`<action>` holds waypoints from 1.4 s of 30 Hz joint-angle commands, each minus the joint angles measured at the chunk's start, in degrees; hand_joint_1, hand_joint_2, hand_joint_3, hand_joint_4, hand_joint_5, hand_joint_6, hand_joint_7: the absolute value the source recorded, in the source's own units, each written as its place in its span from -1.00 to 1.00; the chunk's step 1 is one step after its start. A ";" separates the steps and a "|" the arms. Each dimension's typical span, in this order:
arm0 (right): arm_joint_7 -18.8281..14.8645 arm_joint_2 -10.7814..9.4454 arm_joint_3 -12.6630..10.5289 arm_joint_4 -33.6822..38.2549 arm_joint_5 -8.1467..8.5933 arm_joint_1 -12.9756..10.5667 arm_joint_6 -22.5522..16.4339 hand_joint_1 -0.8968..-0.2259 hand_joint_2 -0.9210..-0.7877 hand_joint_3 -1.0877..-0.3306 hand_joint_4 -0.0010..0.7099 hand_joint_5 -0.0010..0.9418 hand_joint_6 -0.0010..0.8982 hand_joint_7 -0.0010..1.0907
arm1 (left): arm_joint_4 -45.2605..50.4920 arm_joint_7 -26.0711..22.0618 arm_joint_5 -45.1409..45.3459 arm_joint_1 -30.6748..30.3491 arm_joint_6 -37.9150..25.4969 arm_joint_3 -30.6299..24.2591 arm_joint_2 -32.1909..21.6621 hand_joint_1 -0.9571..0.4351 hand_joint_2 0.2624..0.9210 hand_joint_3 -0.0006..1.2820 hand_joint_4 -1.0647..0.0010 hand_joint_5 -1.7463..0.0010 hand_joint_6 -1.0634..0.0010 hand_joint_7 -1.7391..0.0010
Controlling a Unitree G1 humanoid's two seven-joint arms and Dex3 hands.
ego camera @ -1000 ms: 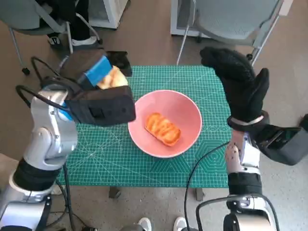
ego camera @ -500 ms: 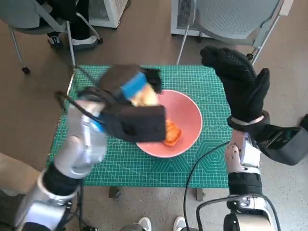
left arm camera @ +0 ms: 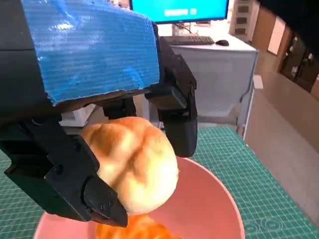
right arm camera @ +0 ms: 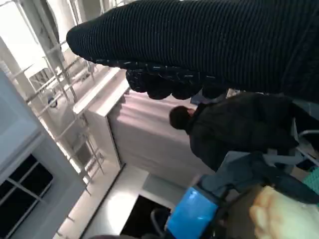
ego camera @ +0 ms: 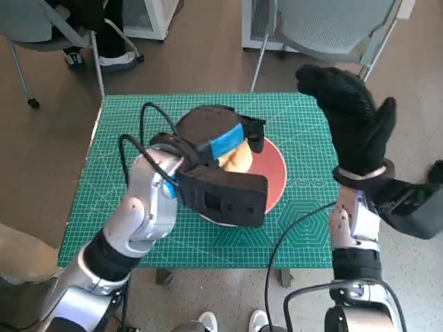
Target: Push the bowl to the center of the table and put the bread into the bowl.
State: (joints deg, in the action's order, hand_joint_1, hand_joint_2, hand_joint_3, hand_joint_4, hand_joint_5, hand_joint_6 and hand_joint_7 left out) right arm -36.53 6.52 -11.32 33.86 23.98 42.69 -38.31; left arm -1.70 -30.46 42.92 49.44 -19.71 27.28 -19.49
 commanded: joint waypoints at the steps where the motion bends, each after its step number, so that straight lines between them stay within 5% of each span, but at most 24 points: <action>1: 0.78 0.32 -0.22 0.02 -0.94 -1.66 0.23 -0.40 -1.00 -0.47 -0.56 -0.98 -0.81 -0.27 | -3.93 1.59 0.25 1.92 2.55 0.47 0.90 0.39 0.99 -0.68 -0.14 -0.53 0.20 -0.47; 7: 1.28 0.34 -0.29 -0.21 -1.44 -1.85 -0.14 -0.41 -1.00 -0.47 -0.56 -0.99 -0.81 -0.27 | -8.51 1.91 -0.16 2.82 4.45 0.42 1.63 0.39 1.00 -0.70 -0.16 -0.56 0.17 -0.41; 11: 1.49 0.29 -0.33 -0.08 -1.67 -1.84 -0.36 -0.41 -1.00 -0.47 -0.56 -0.99 -0.81 -0.28 | -10.69 0.74 -1.61 3.26 5.15 -0.23 1.96 0.38 1.00 -0.67 0.02 -0.56 0.11 -0.51; 12: 1.51 0.28 -0.36 -0.04 -1.71 -1.84 -0.41 -0.41 -1.00 -0.47 -0.56 -0.99 -0.81 -0.28 | -11.30 -0.34 -2.42 3.49 4.94 -0.50 2.08 0.38 0.94 -0.59 0.07 -0.59 0.14 -0.55; 13: 1.56 0.26 -0.38 0.05 -1.77 -1.84 -0.50 -0.41 -1.00 -0.47 -0.56 -0.99 -0.81 -0.28 | -12.13 -2.40 -3.64 3.96 4.26 -0.83 2.19 0.58 0.66 -0.33 0.05 -0.65 0.23 -0.28; 15: 1.62 0.23 -0.41 0.15 -1.85 -1.85 -0.61 -0.41 -1.00 -0.47 -0.57 -0.99 -0.81 -0.28 | -13.08 -4.73 -5.00 4.55 3.52 -1.16 2.27 0.50 0.40 -0.30 0.18 -0.25 0.32 0.14; 17: 1.69 0.15 -0.40 0.07 -1.92 -1.94 -0.65 -0.41 -1.00 -0.47 -0.57 -0.99 -0.81 -0.28 | -12.95 -7.43 -7.02 4.72 2.61 -2.01 1.91 0.38 0.43 -0.49 0.36 0.28 0.32 0.56; 20: 1.71 0.06 -0.40 0.37 -1.94 -1.87 -0.81 -0.41 -1.00 -0.47 -0.57 -1.00 -0.81 -0.29 | -12.67 -10.02 -10.32 4.49 2.32 -3.78 1.18 0.13 0.56 -0.75 0.70 0.76 0.48 0.84; 22: 1.70 0.00 -0.42 0.74 -1.95 -1.73 -0.95 -0.42 -1.00 -0.47 -0.58 -1.00 -0.81 -0.29 | -12.74 -10.54 -11.66 4.26 2.68 -4.53 0.81 0.04 0.61 -0.82 0.80 0.88 0.54 0.92; 27: 1.73 -0.43 -0.26 1.20 -1.96 -1.59 -1.24 -0.42 -1.00 -0.47 -0.58 -1.00 -0.81 -0.29 | -15.06 -9.75 -17.61 2.49 9.37 -8.01 -0.46 -0.22 0.66 -0.91 0.97 0.98 0.67 0.99; 42: 1.54 -1.24 0.07 1.12 -1.53 -1.35 -1.04 -0.40 -1.00 -0.48 -0.58 -1.00 -0.81 -0.29 | -32.13 -15.08 -40.90 0.30 26.30 -21.49 -0.63 -0.39 0.78 -0.95 1.00 1.00 0.82 1.00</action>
State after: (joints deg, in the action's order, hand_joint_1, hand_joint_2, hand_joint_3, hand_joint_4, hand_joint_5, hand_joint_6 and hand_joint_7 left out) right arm -35.14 5.91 -11.32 34.11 22.37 41.99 -39.65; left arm -30.89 -44.29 6.13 50.68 3.80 8.93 -20.14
